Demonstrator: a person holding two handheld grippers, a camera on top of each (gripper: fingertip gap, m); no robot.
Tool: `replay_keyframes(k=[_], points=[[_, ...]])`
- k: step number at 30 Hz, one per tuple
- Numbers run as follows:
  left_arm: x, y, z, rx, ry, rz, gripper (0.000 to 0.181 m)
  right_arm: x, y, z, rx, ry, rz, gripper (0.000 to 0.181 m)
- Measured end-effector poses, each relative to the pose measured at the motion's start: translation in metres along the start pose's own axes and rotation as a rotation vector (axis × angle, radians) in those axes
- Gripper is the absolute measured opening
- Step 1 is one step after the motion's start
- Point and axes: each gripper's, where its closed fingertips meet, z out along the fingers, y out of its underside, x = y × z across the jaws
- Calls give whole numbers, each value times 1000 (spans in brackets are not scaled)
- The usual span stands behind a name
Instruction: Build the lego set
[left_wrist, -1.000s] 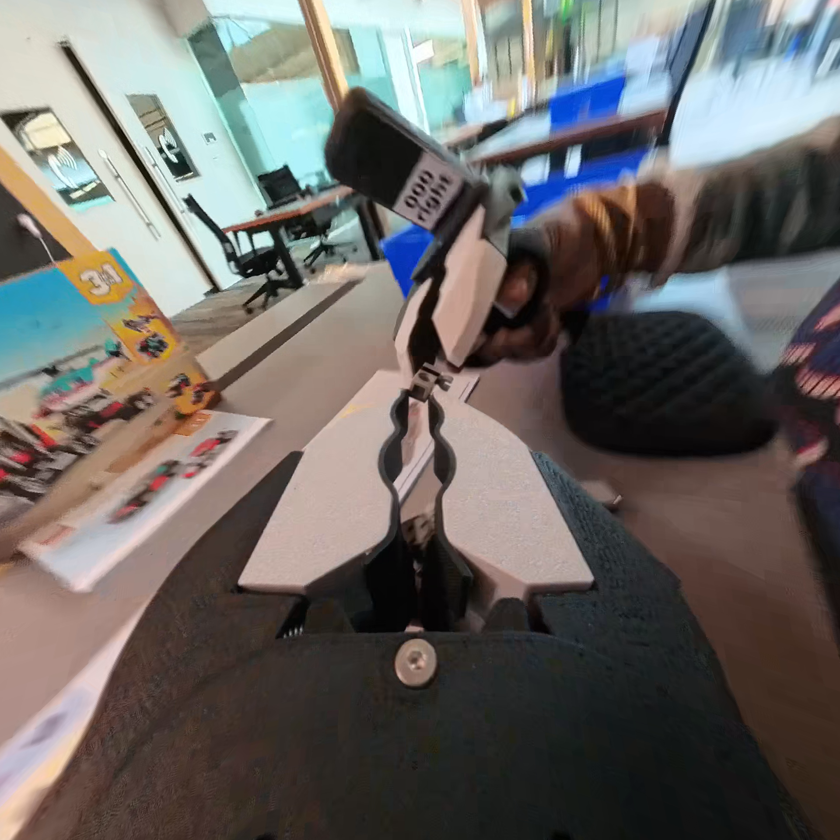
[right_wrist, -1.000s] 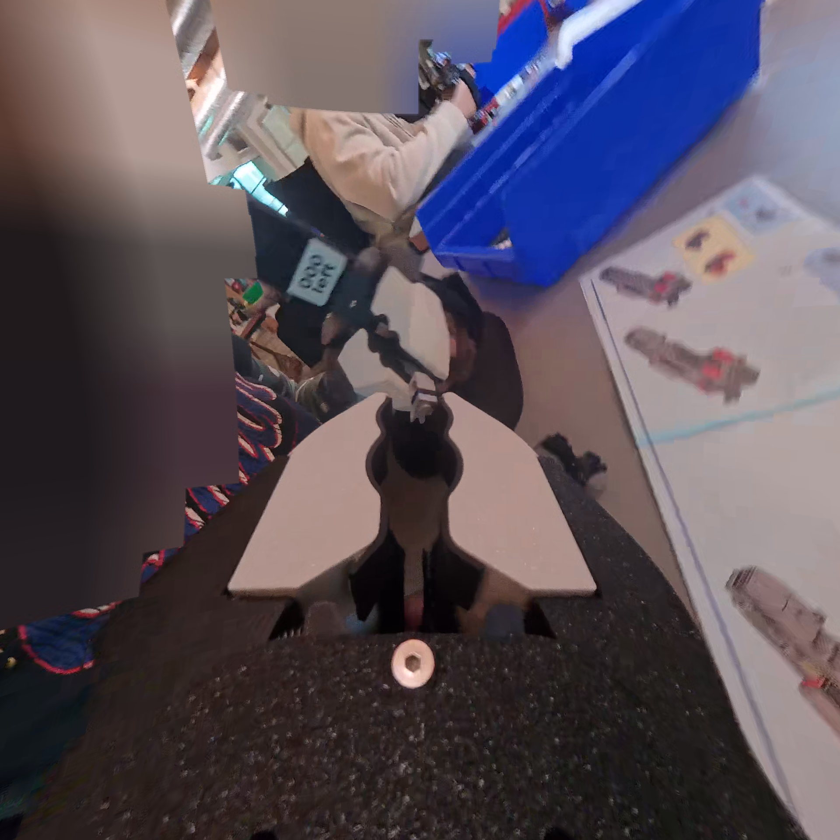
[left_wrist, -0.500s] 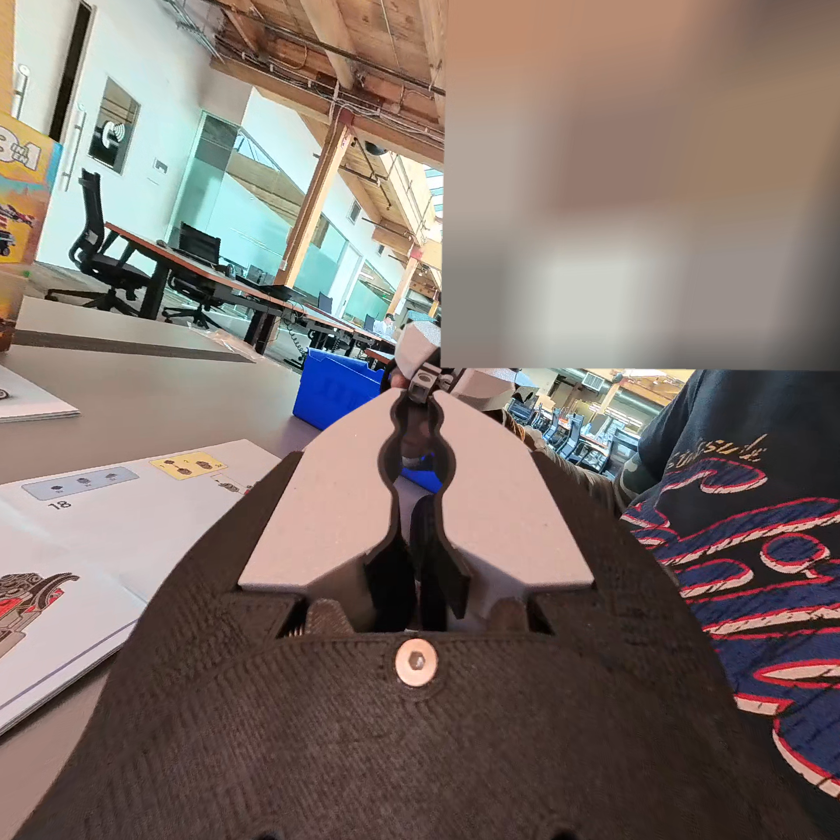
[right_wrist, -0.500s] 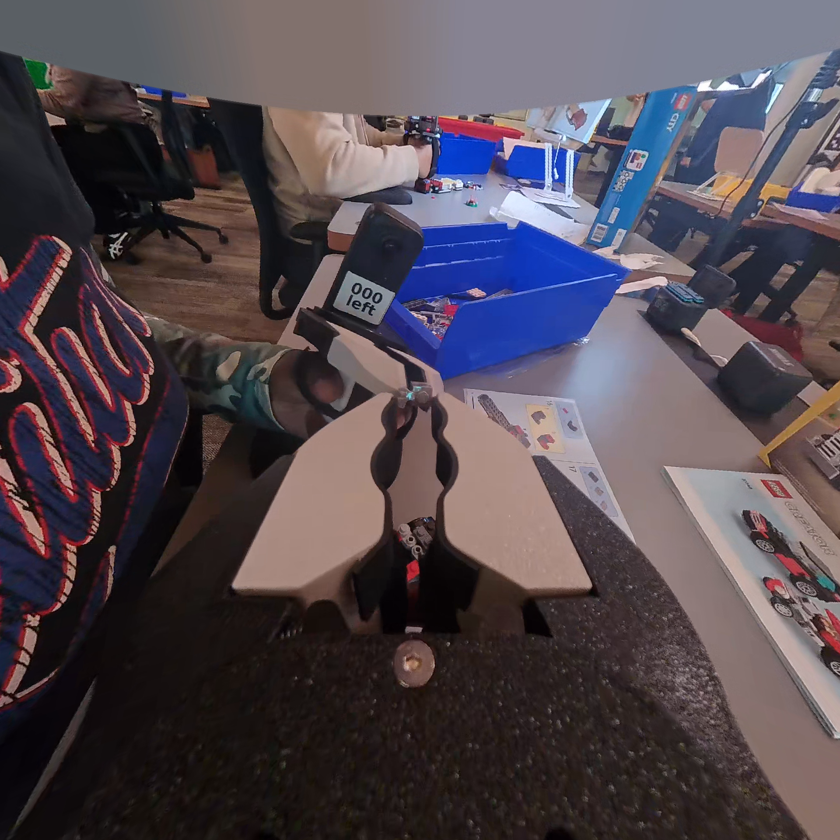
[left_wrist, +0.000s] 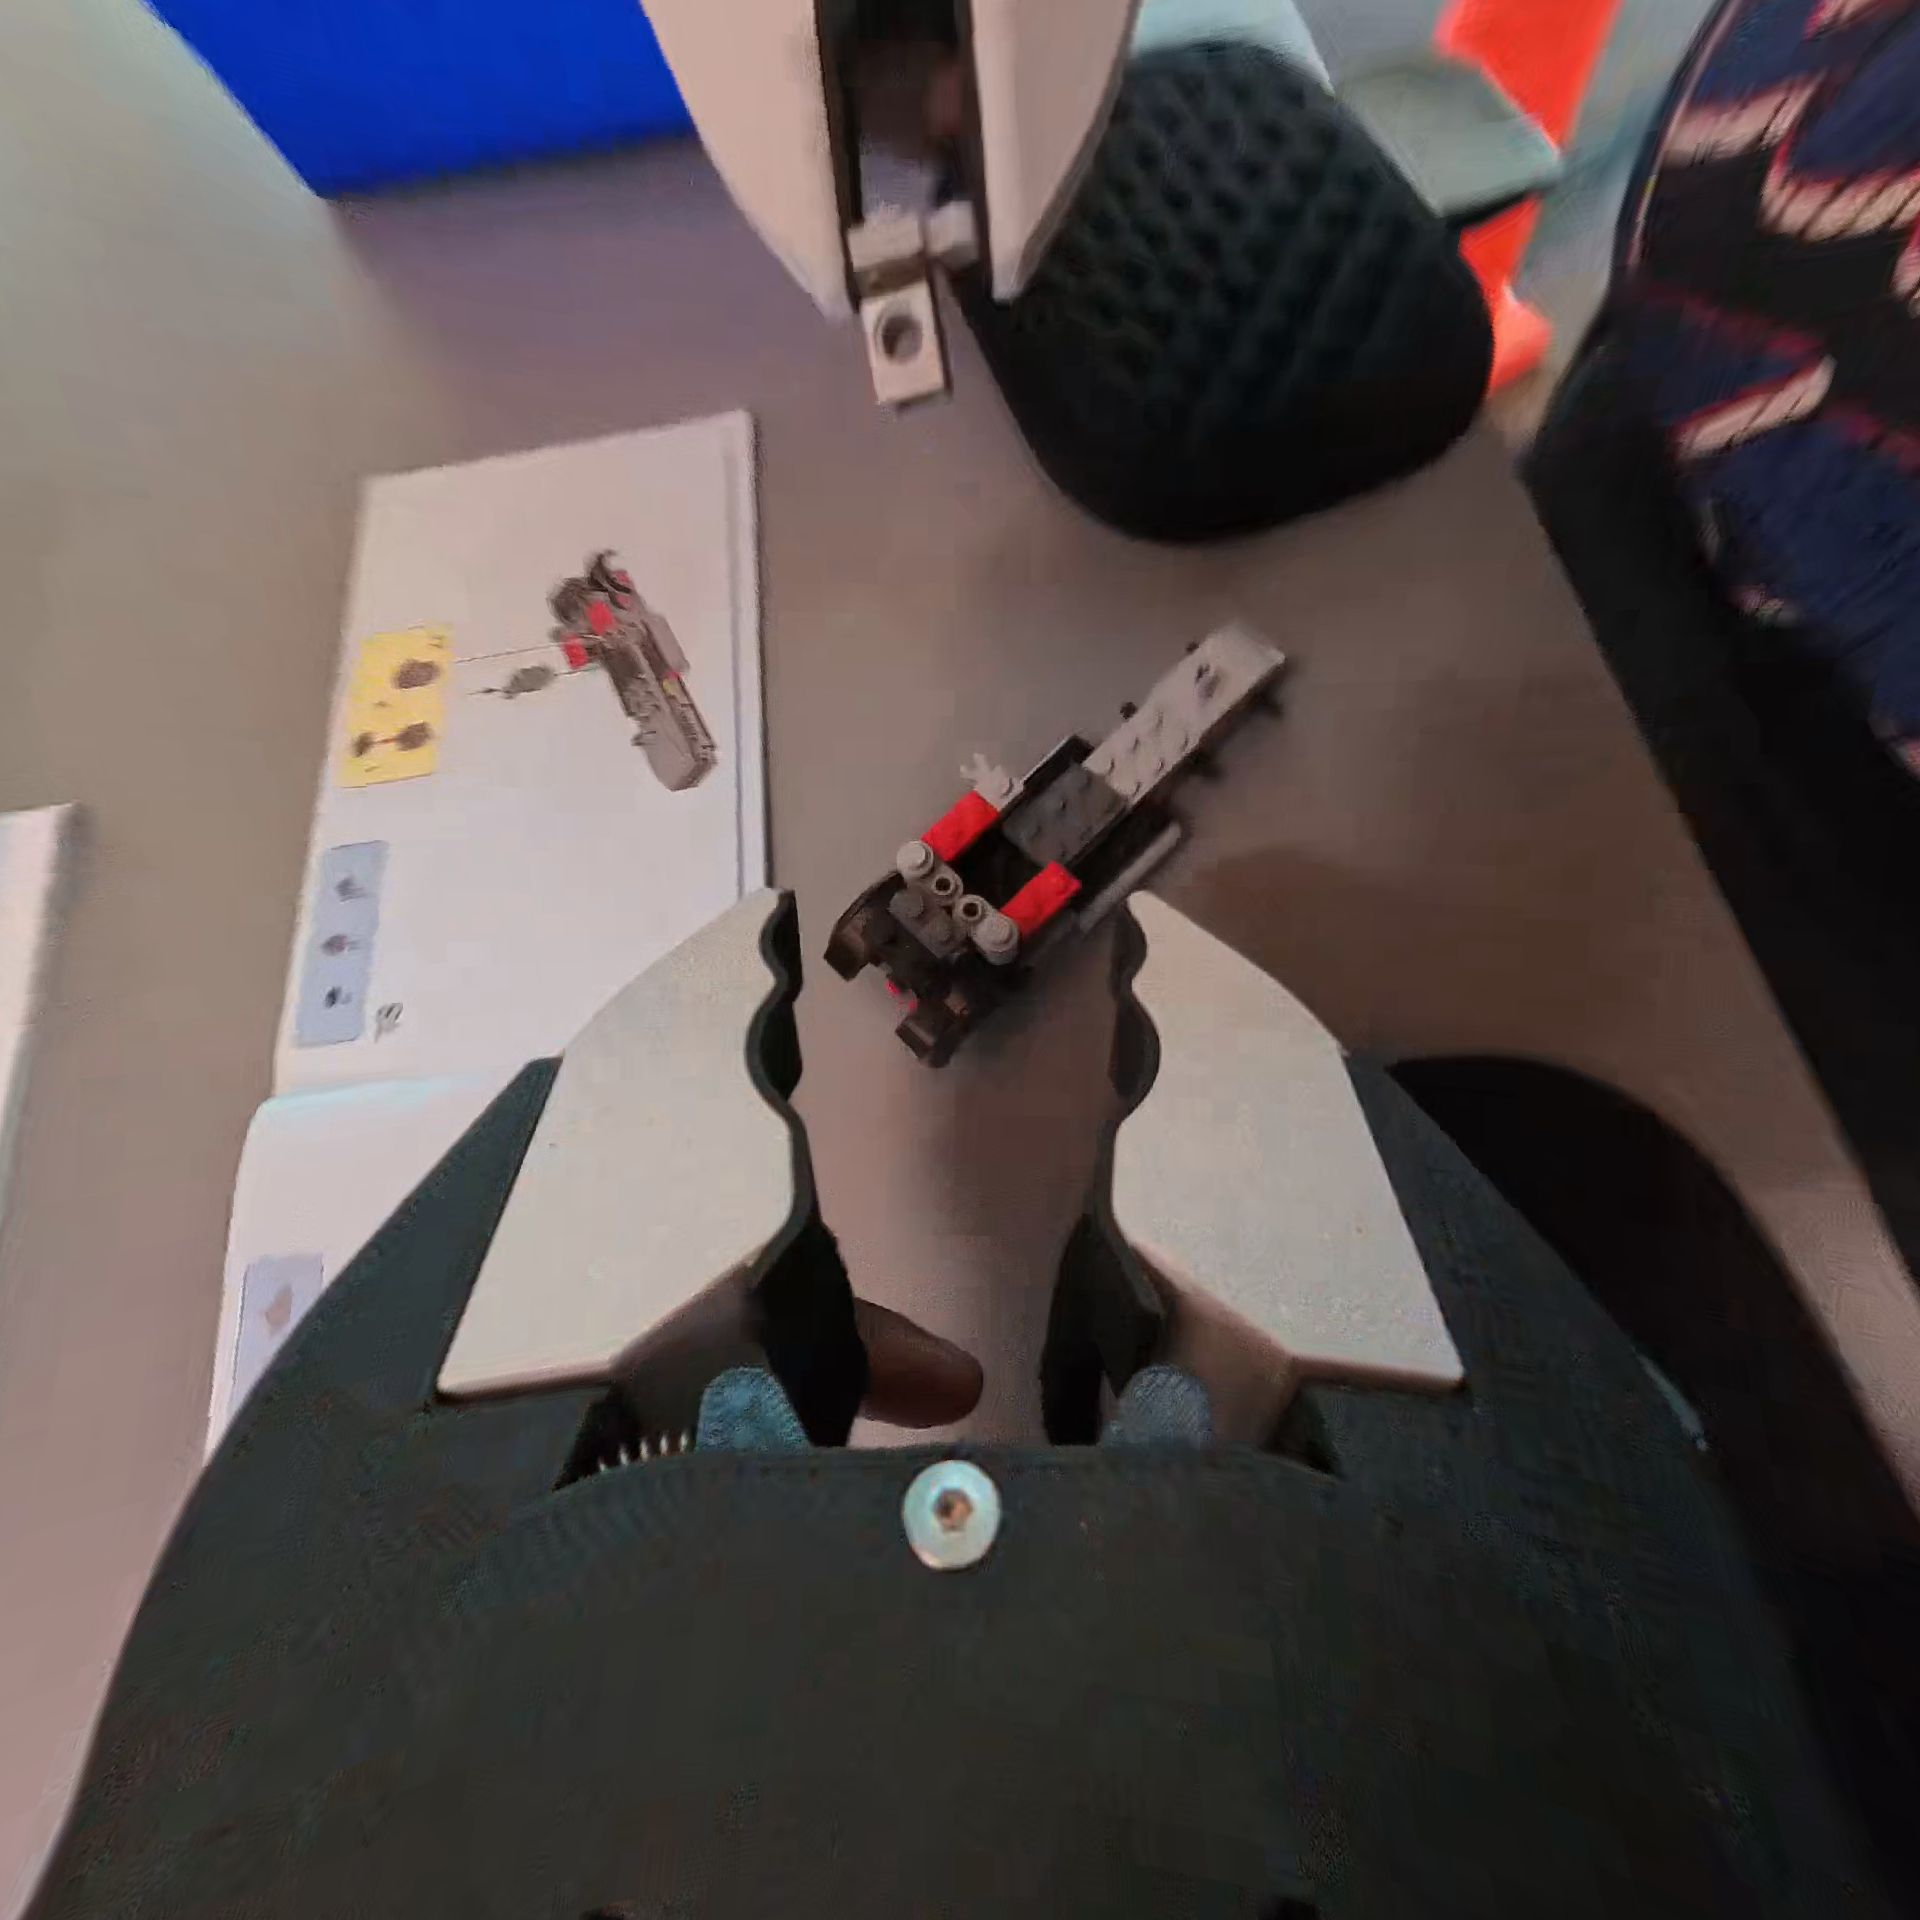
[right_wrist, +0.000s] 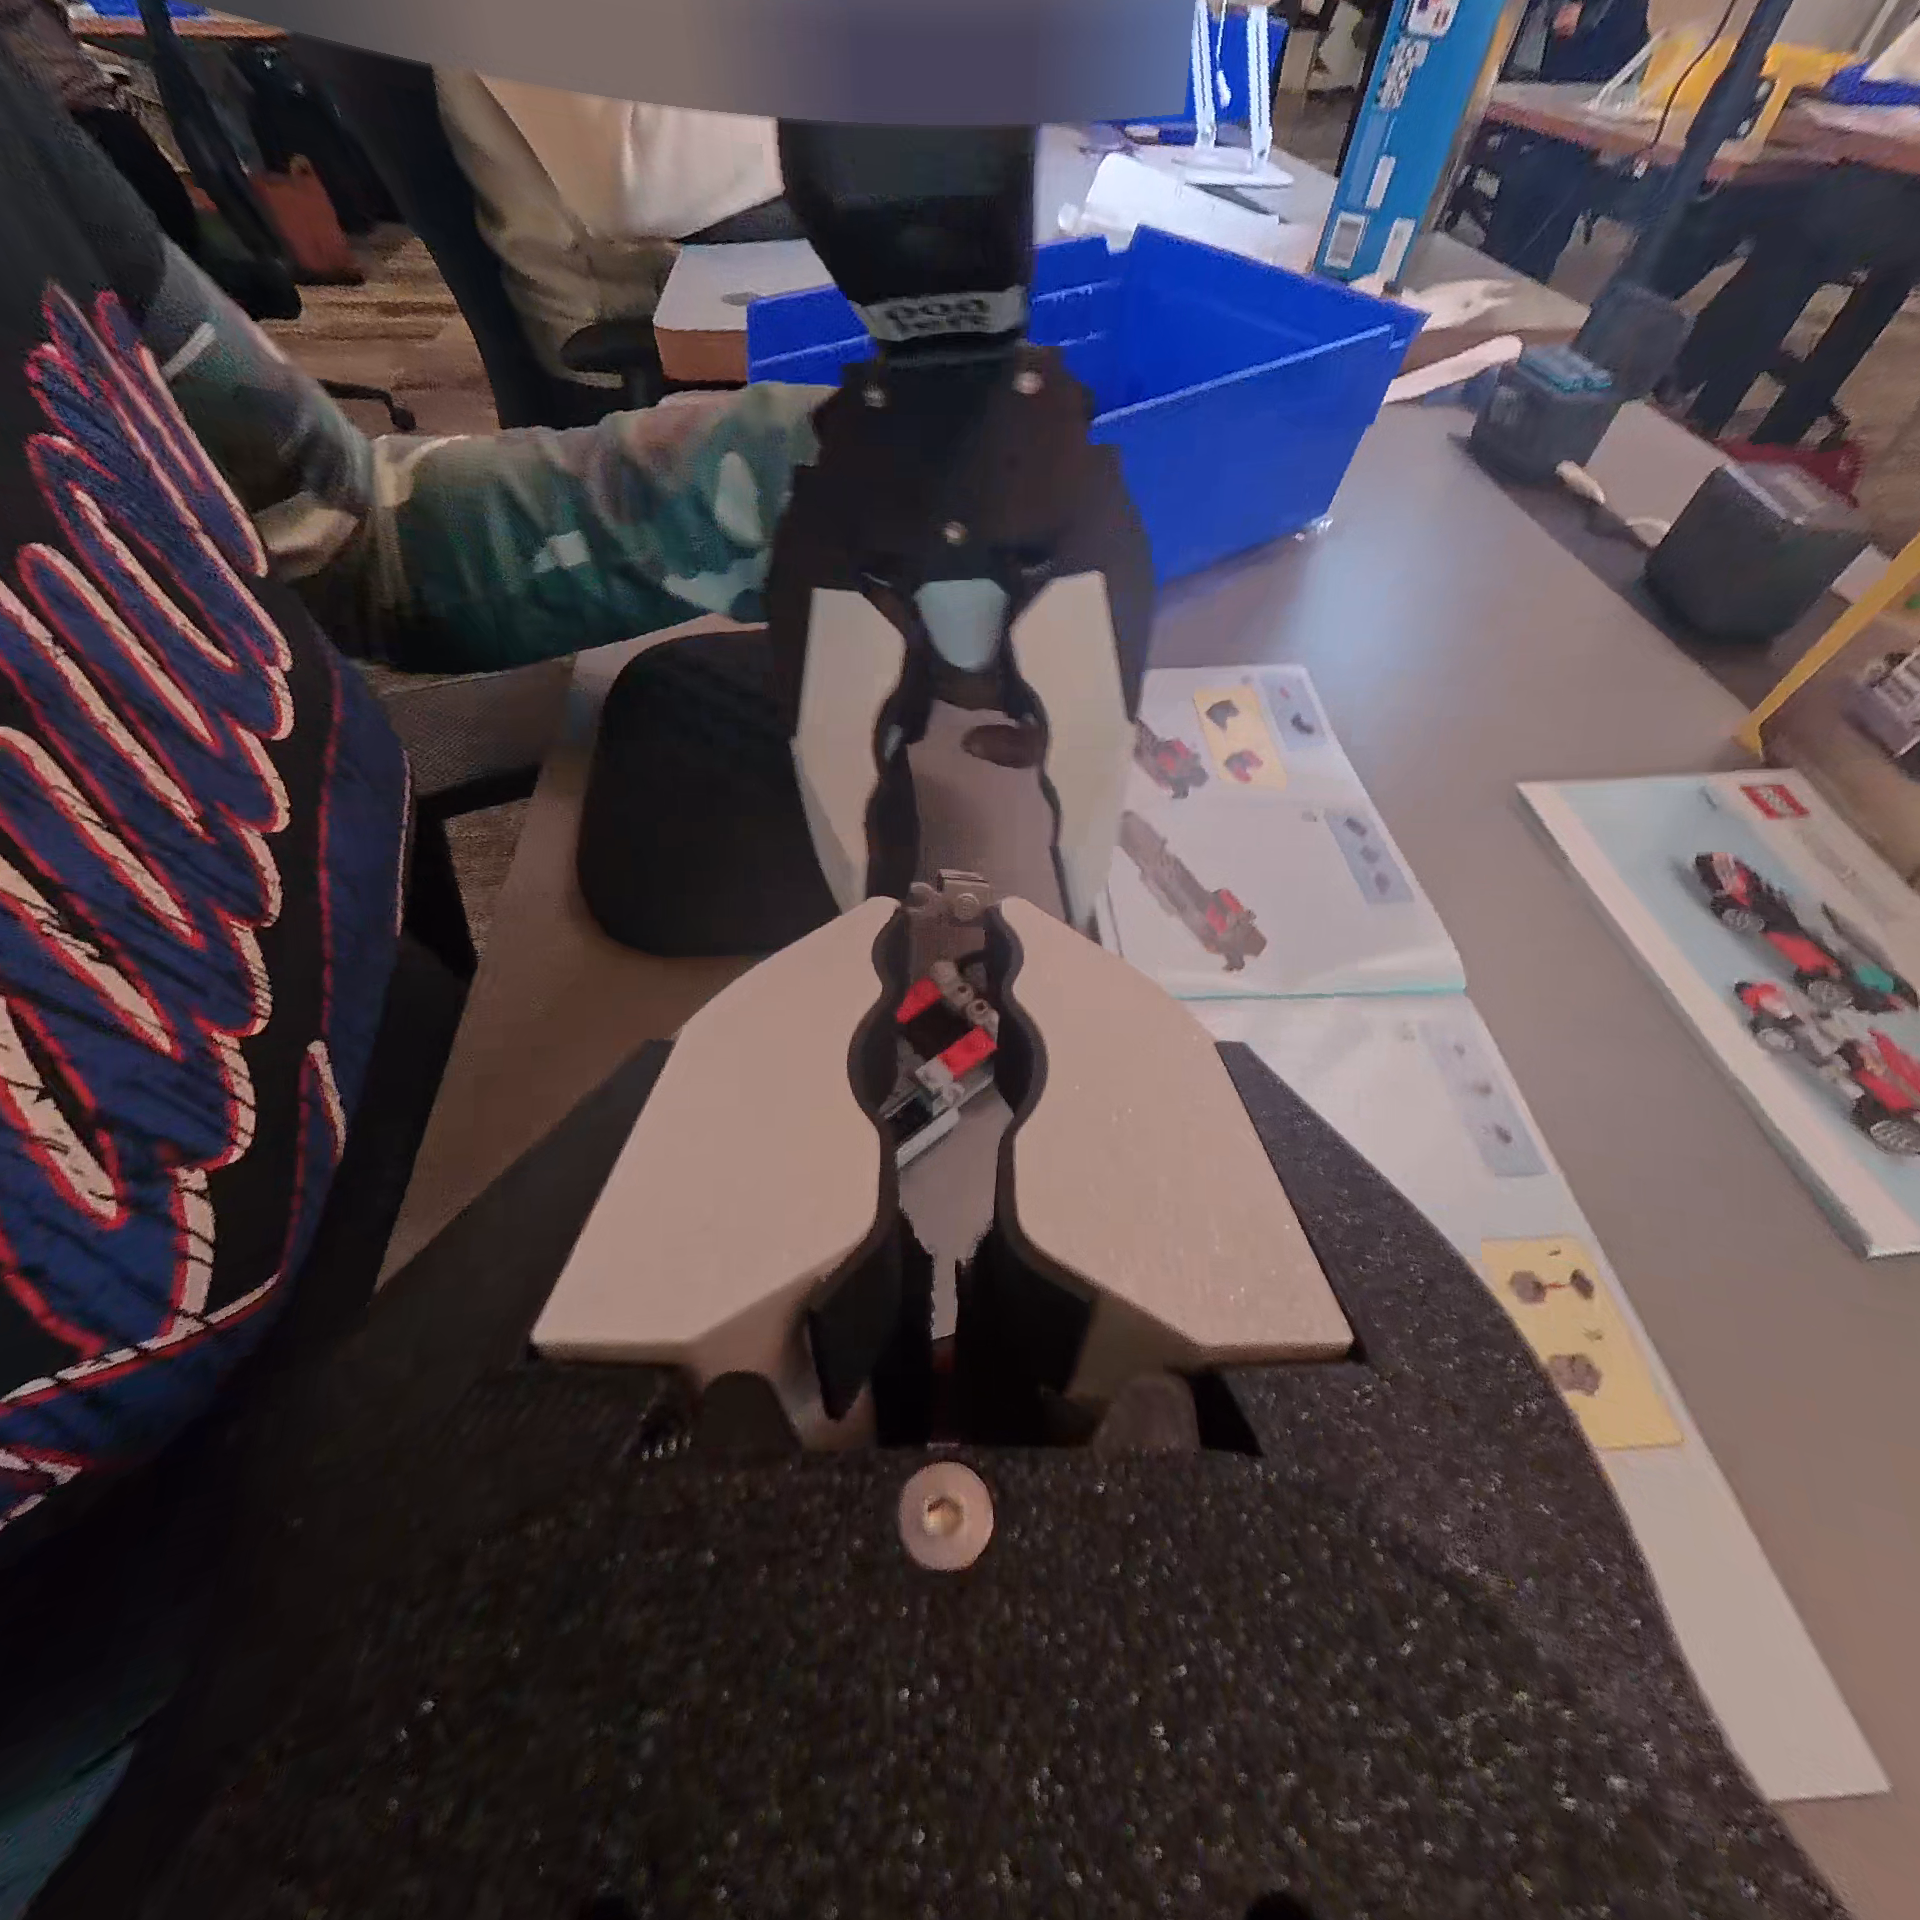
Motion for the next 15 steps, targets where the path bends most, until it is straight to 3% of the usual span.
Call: replay_keyframes(k=[4, 8, 15], points=[[-2, 16, 27, -129, 164, 133, 56, -7, 8, -2, -26, -22, 29, 14], [4, 30, 34, -206, 232, 103, 48, -10, 18, -4, -83, -30, 22, 14], [1, 33, 30, -209, -36, -246, 48, -10, 46, 0, -266, 5, 6, 14]])
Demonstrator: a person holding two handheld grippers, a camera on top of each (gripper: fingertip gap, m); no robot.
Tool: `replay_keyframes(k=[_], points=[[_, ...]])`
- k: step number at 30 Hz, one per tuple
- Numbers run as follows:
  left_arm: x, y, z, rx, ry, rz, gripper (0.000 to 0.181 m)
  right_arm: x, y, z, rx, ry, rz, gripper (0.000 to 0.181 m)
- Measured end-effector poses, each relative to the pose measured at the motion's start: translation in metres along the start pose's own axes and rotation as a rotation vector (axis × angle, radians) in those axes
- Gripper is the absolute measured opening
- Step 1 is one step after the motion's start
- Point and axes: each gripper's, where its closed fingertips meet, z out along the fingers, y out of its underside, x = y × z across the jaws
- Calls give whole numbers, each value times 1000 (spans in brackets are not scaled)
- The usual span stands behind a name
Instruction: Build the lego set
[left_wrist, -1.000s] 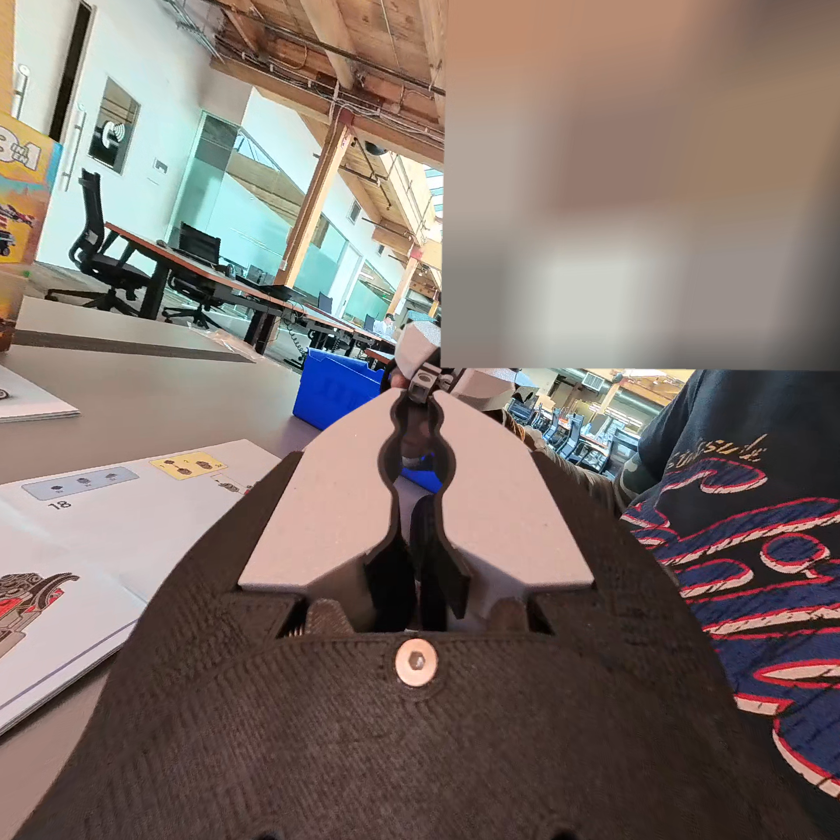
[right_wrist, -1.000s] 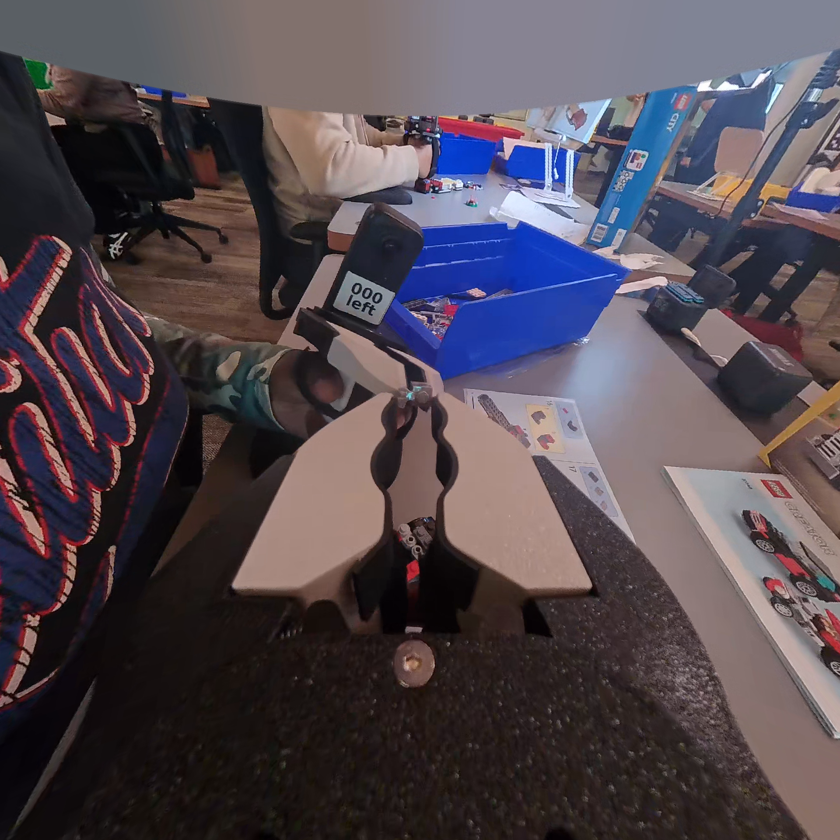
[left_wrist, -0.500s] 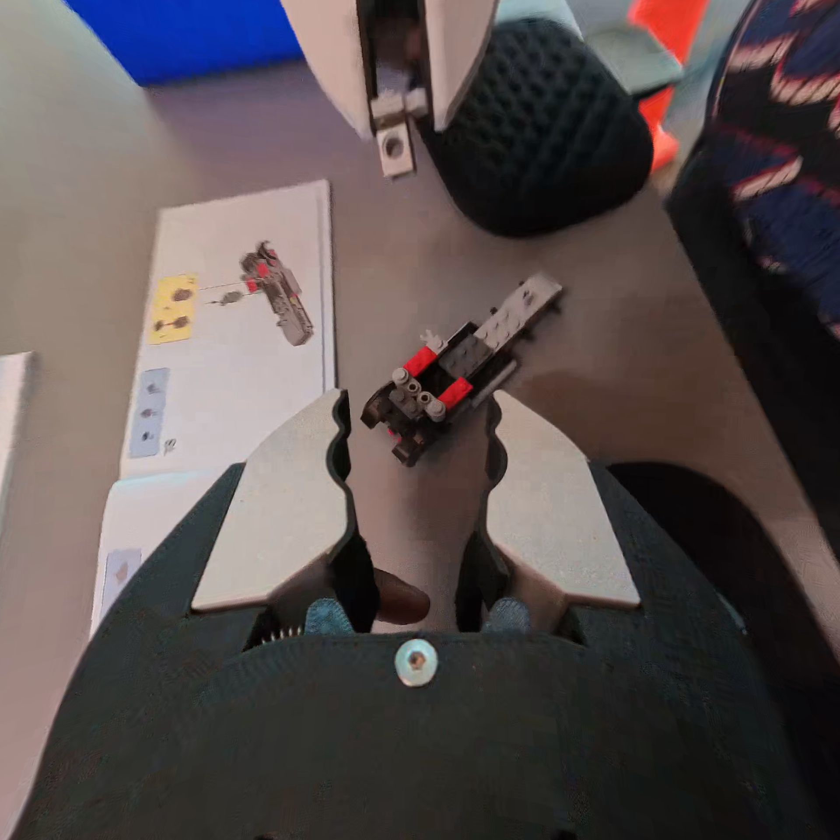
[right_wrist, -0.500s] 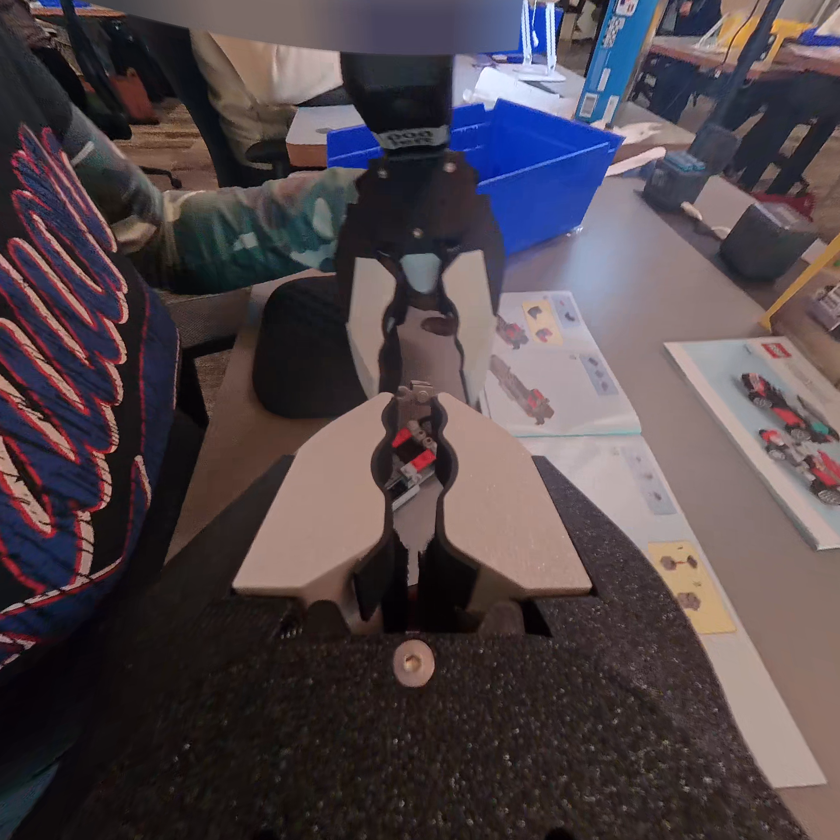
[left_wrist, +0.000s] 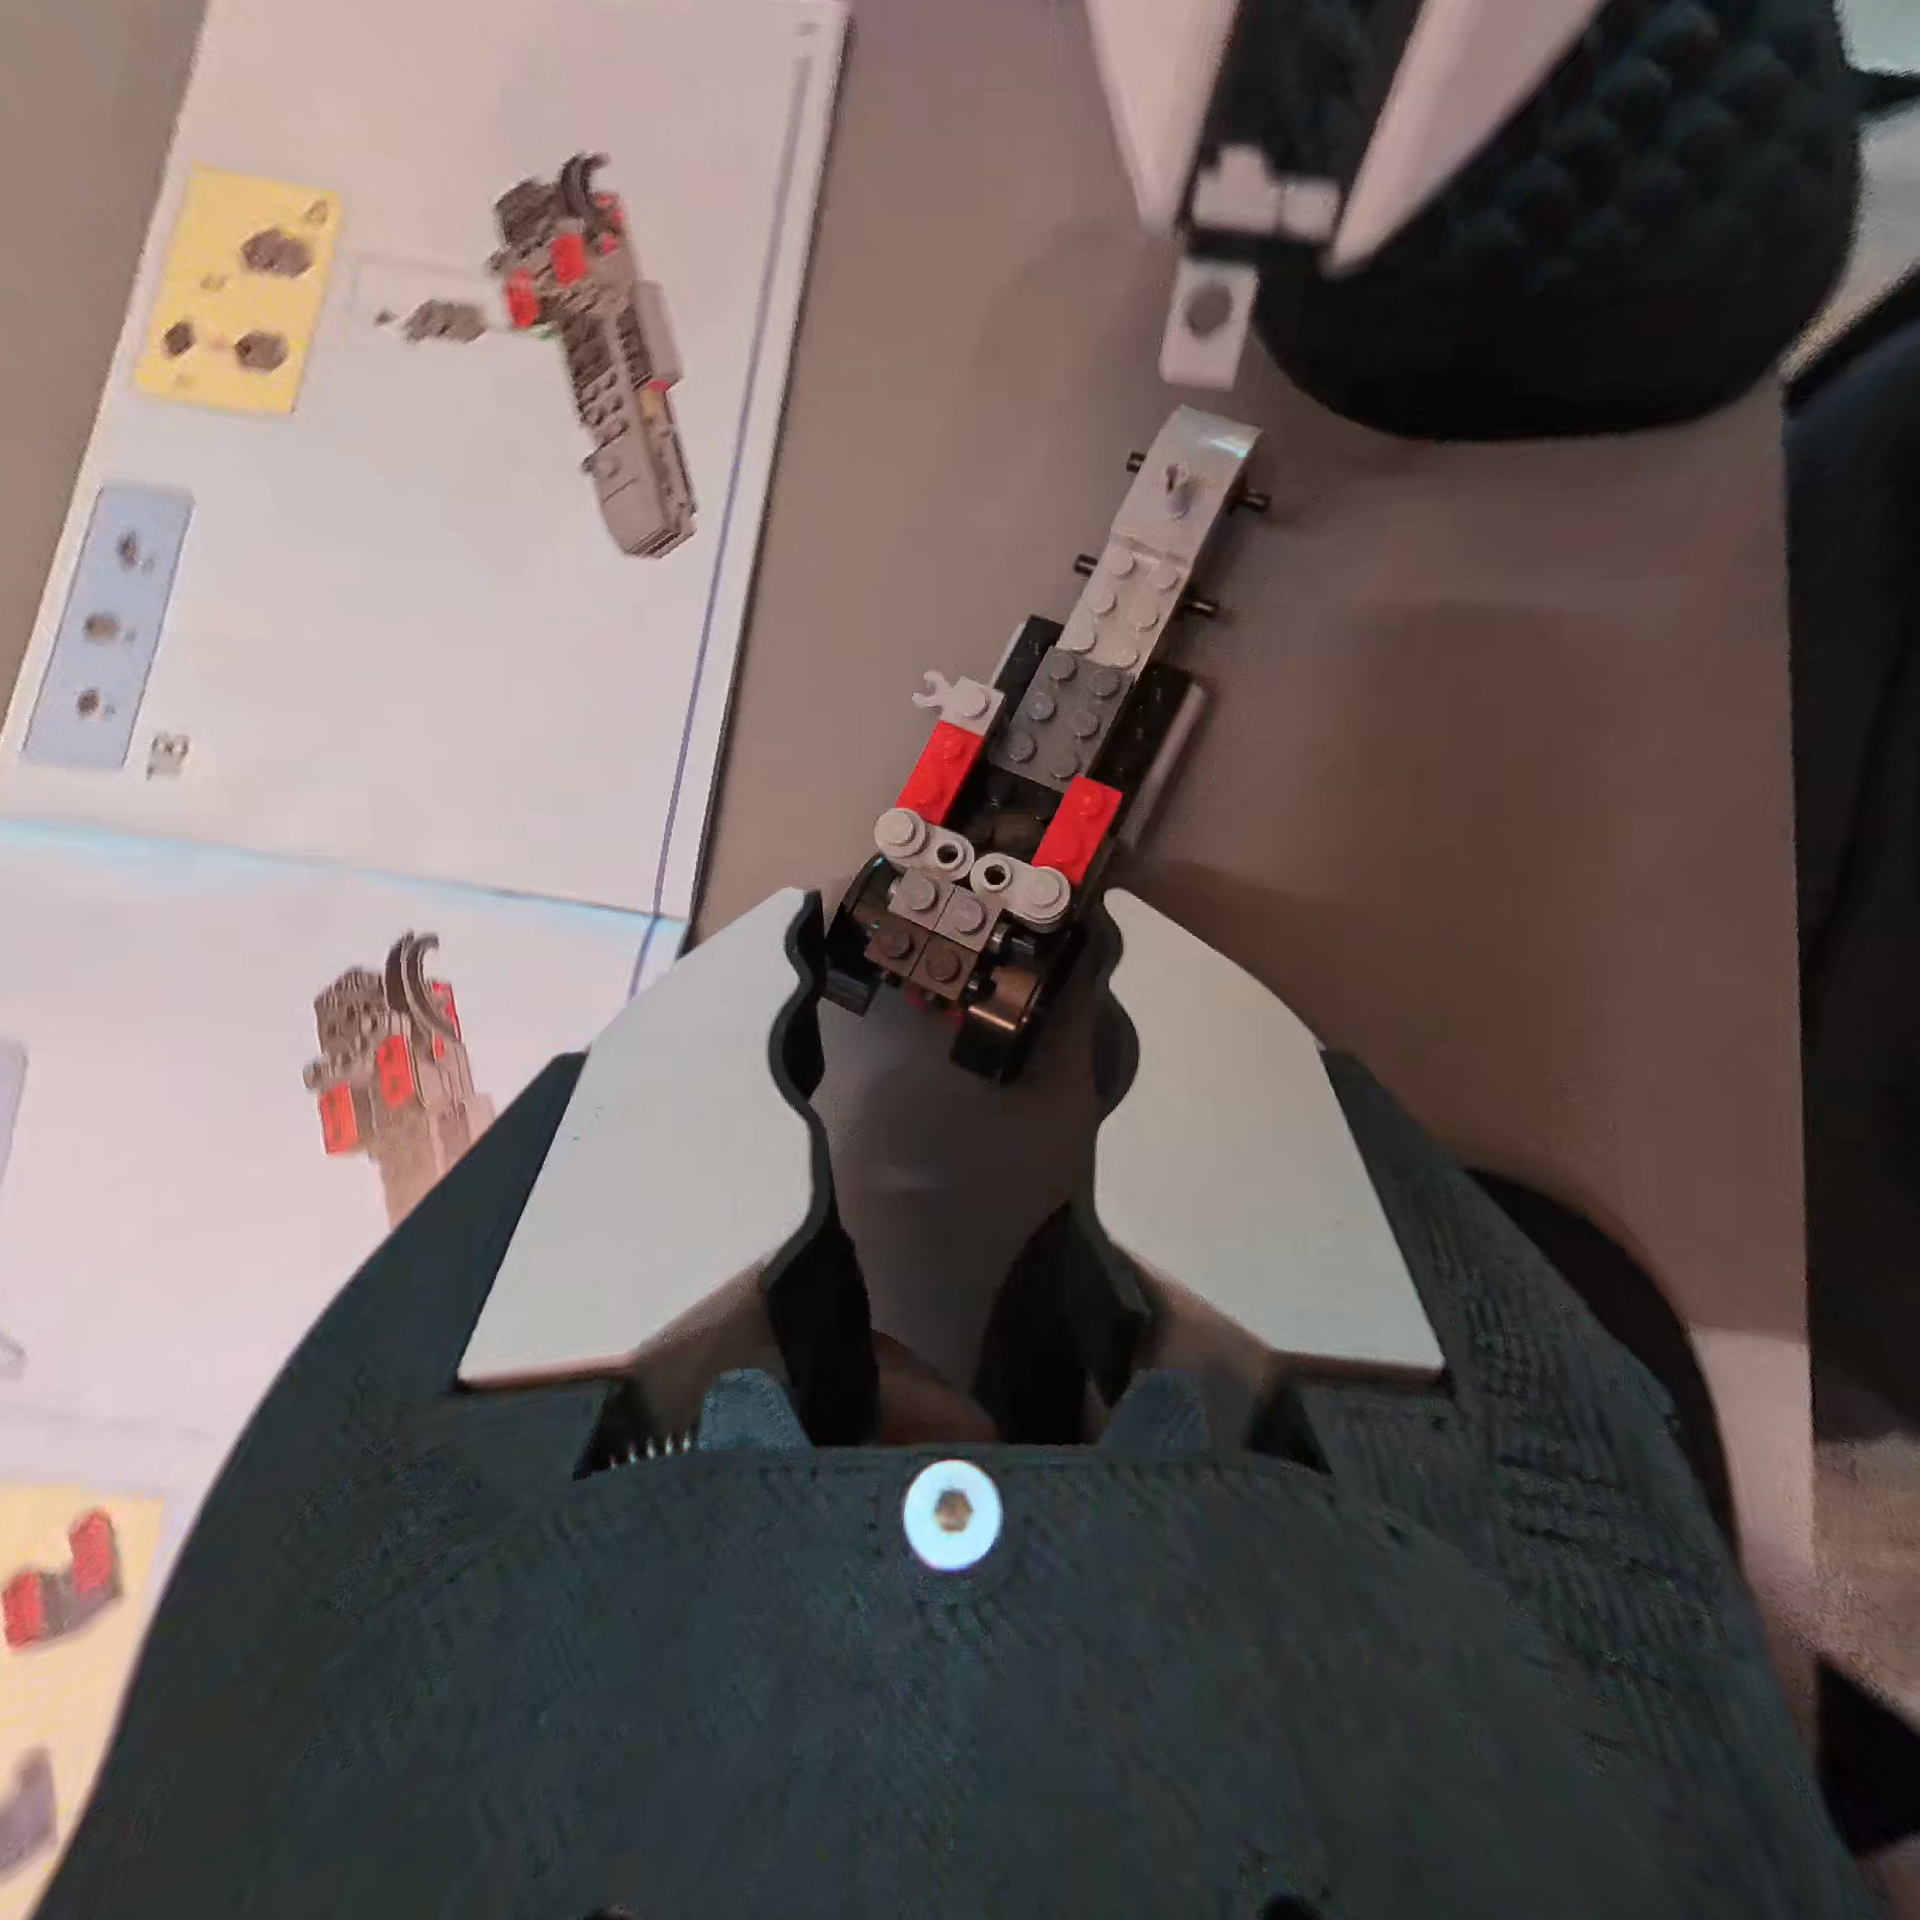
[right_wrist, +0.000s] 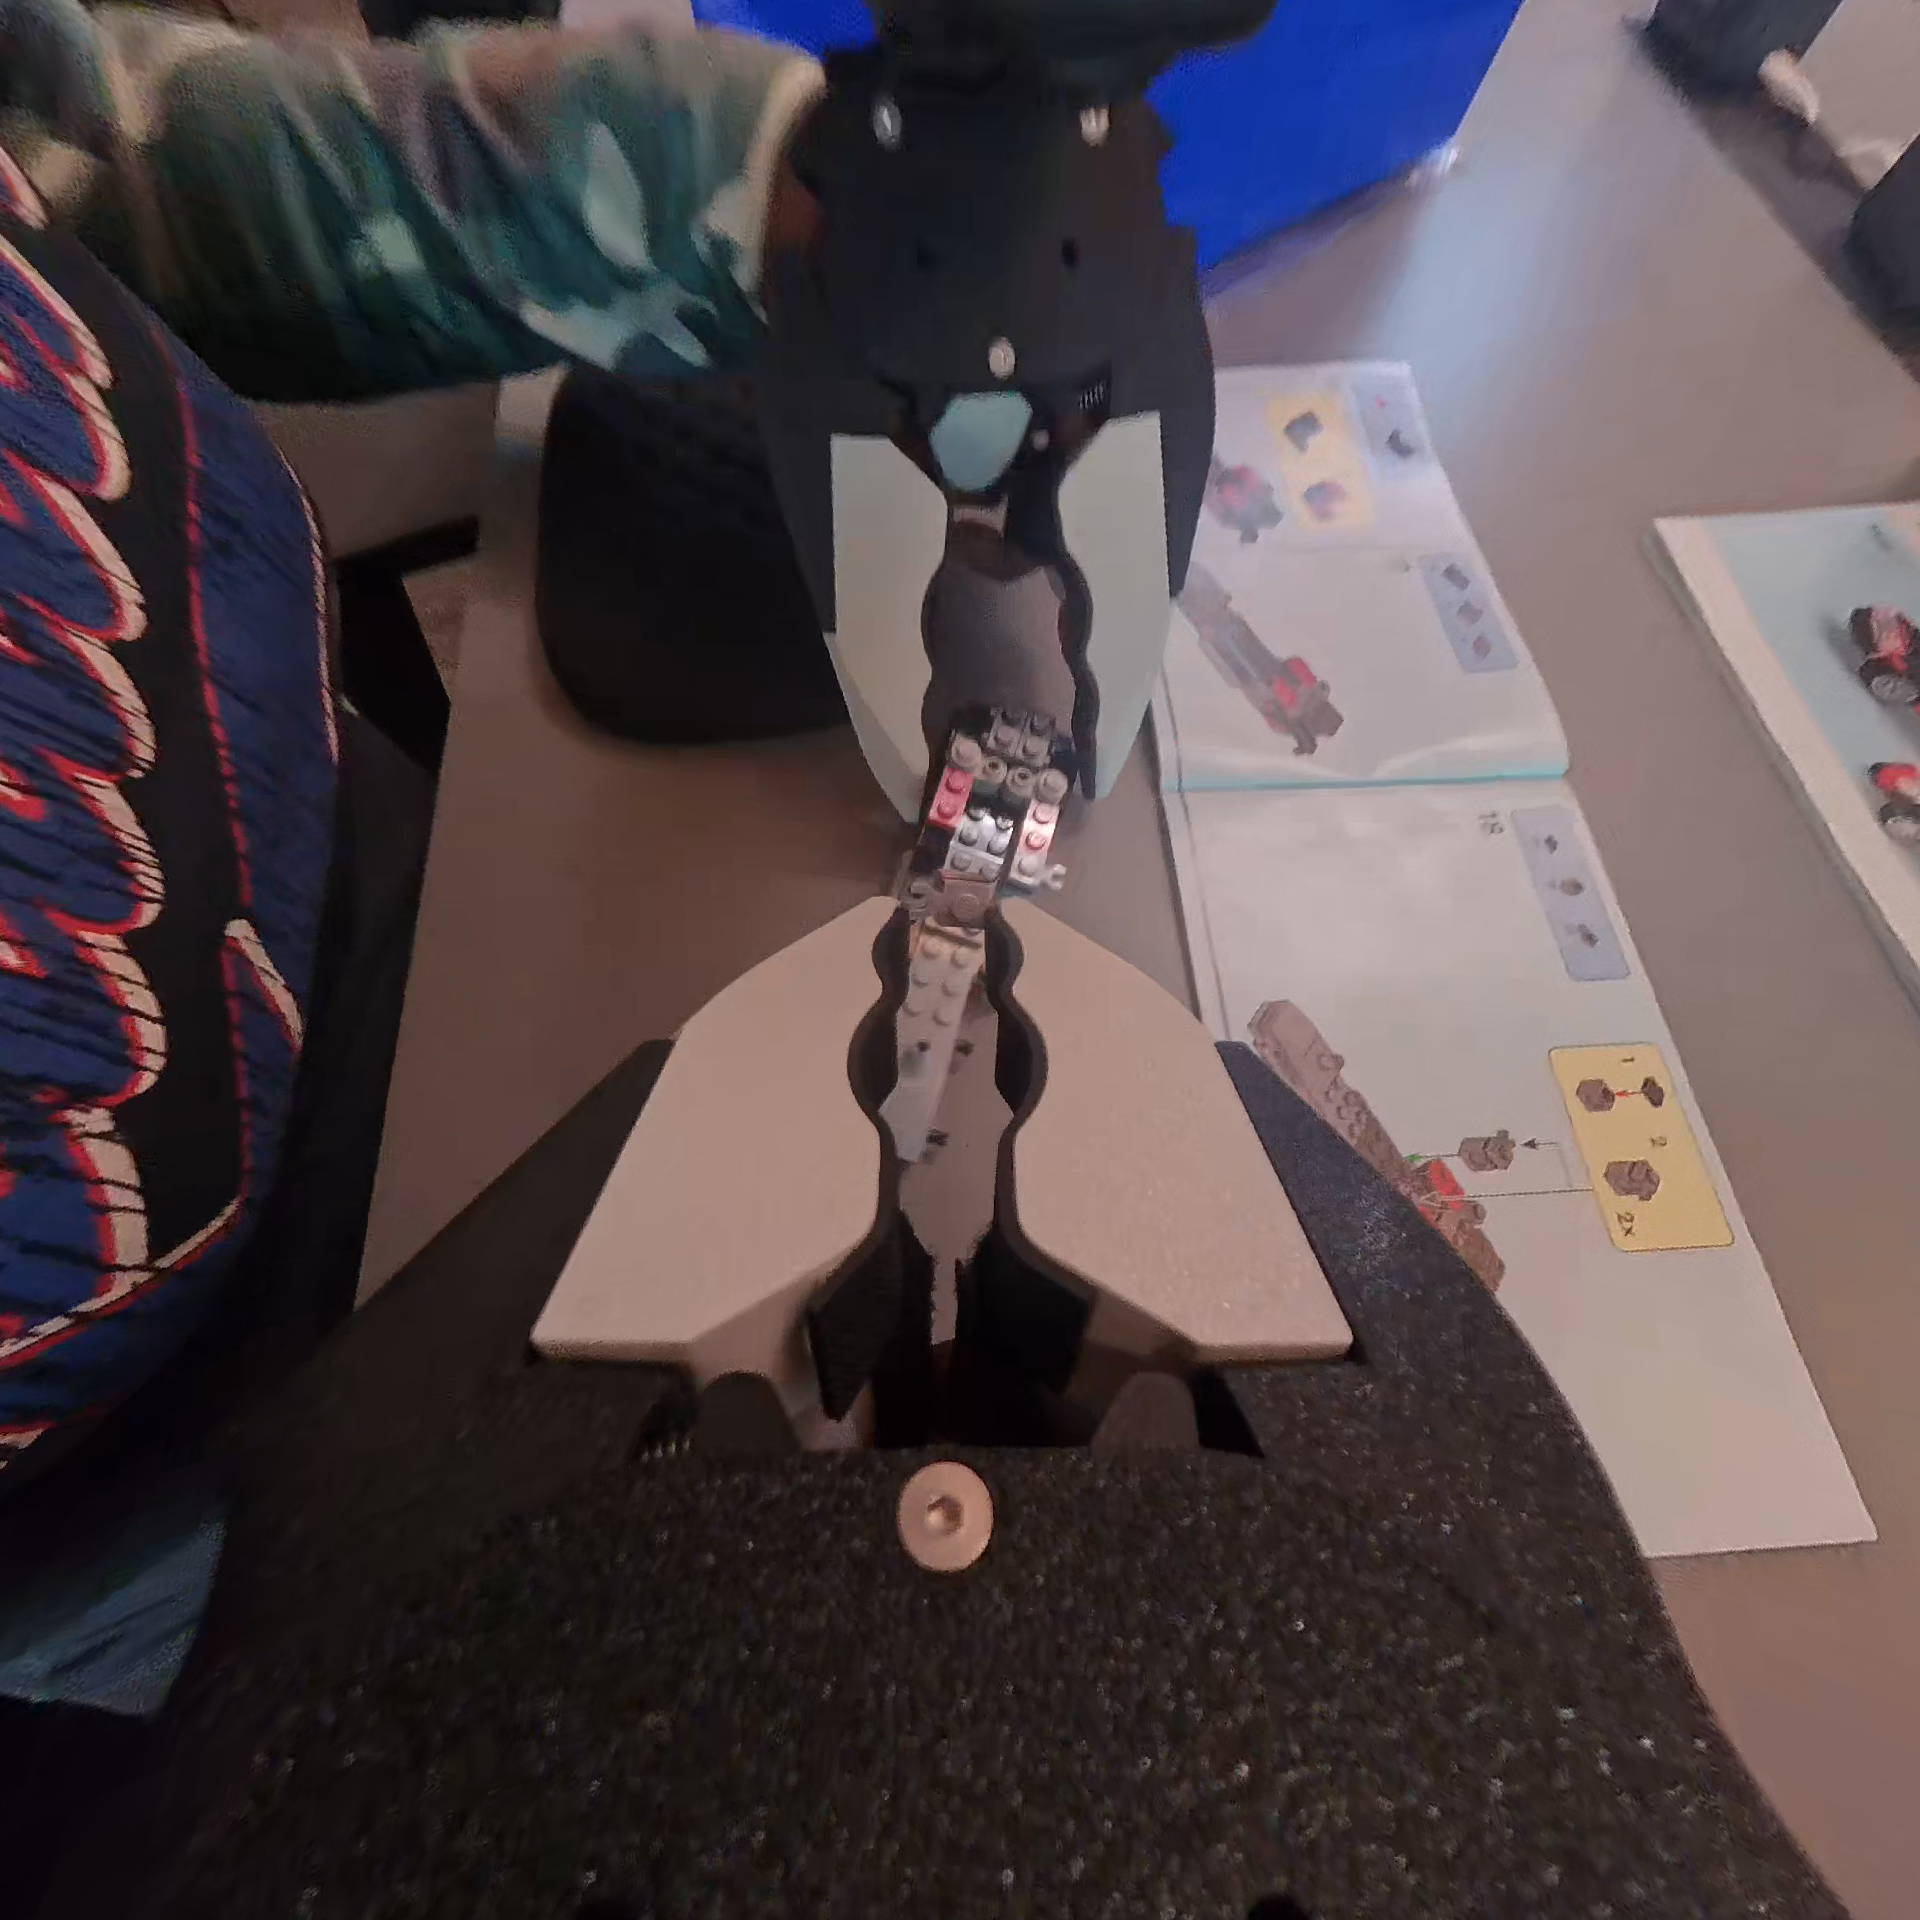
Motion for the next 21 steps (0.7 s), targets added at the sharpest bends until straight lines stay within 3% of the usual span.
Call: replay_keyframes(k=[7, 10, 16, 21], points=[[4, -2, 2, 11, -195, -161, 48, -10, 13, 25, -204, 42, -137, 14], [3, -1, 2, 25, -244, -153, 49, -10, 16, 32, -271, 44, -168, 14], [9, -2, 1, 74, -127, -203, 48, -12, 21, 45, -363, 15, -128, 14], [10, -2, 1, 87, -118, -202, 47, -13, 24, 49, -433, 24, -139, 14]])
